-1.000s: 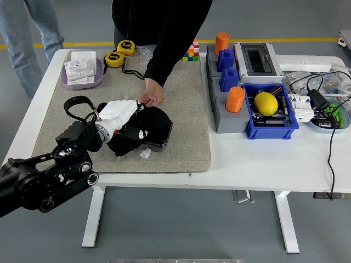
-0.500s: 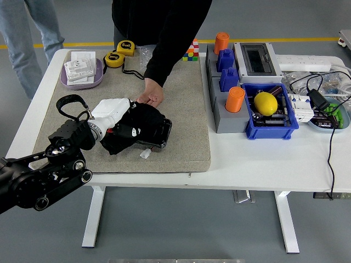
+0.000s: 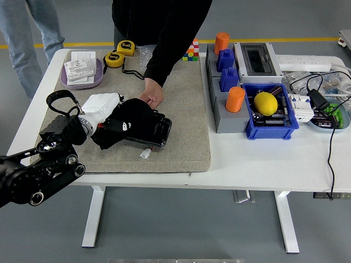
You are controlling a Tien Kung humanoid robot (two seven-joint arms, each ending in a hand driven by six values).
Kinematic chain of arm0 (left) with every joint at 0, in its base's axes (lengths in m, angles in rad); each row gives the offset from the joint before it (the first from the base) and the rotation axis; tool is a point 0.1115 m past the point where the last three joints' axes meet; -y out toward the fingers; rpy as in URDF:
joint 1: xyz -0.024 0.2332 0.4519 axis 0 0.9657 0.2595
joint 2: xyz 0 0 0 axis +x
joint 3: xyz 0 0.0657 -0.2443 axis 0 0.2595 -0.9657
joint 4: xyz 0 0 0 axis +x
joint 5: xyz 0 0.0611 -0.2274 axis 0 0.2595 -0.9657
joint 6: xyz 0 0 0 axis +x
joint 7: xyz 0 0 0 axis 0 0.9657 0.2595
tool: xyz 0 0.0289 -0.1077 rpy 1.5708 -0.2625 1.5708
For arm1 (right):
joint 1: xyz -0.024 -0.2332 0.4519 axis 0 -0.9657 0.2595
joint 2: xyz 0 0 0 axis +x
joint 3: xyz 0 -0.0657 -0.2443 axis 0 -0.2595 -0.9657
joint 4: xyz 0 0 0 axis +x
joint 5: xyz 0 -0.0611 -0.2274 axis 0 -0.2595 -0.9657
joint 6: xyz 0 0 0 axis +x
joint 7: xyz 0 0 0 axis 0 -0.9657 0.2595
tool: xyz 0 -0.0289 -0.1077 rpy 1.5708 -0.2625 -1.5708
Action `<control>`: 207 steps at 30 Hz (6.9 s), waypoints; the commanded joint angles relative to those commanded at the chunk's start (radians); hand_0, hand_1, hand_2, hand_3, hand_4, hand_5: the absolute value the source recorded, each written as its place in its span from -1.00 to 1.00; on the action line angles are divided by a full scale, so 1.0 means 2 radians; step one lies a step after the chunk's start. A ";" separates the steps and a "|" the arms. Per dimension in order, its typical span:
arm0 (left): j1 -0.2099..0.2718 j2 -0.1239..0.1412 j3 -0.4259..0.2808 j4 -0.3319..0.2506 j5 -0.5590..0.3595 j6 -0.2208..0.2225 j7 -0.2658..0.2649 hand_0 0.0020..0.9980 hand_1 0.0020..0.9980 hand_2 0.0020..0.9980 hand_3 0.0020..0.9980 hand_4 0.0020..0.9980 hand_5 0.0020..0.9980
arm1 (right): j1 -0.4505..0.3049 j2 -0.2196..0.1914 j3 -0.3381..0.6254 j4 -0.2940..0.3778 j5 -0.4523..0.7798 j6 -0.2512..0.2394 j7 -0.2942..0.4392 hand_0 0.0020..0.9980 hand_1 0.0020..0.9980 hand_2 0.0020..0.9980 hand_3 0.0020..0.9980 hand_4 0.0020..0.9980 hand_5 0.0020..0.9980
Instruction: Pick the rag up,wipe the panel,place it on the desk
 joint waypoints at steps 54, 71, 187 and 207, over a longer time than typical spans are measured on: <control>0.005 0.032 -0.052 0.049 0.014 0.005 -0.005 -0.49 -0.68 -0.37 0.11 0.08 -0.88 | -0.002 0.002 0.014 -0.001 -0.011 0.001 -0.003 0.50 0.42 0.41 0.21 1.00 0.04; 0.003 0.019 -0.039 0.038 0.012 0.007 -0.001 -0.50 -0.68 -0.37 0.11 0.08 -0.89 | 0.000 0.002 0.012 -0.001 -0.008 0.002 -0.003 0.50 0.42 0.41 0.21 1.00 0.05; 0.005 0.007 -0.033 0.027 0.032 0.015 0.025 -0.53 -0.68 -0.37 0.12 0.09 -0.89 | 0.000 0.000 -0.011 -0.013 0.008 0.007 -0.009 0.49 0.42 0.41 0.21 1.00 0.05; 0.011 0.013 -0.040 0.032 0.039 0.018 0.024 -0.54 -0.69 -0.38 0.12 0.09 -0.90 | 0.000 0.001 -0.009 -0.013 0.008 0.007 -0.011 0.50 0.41 0.41 0.22 1.00 0.06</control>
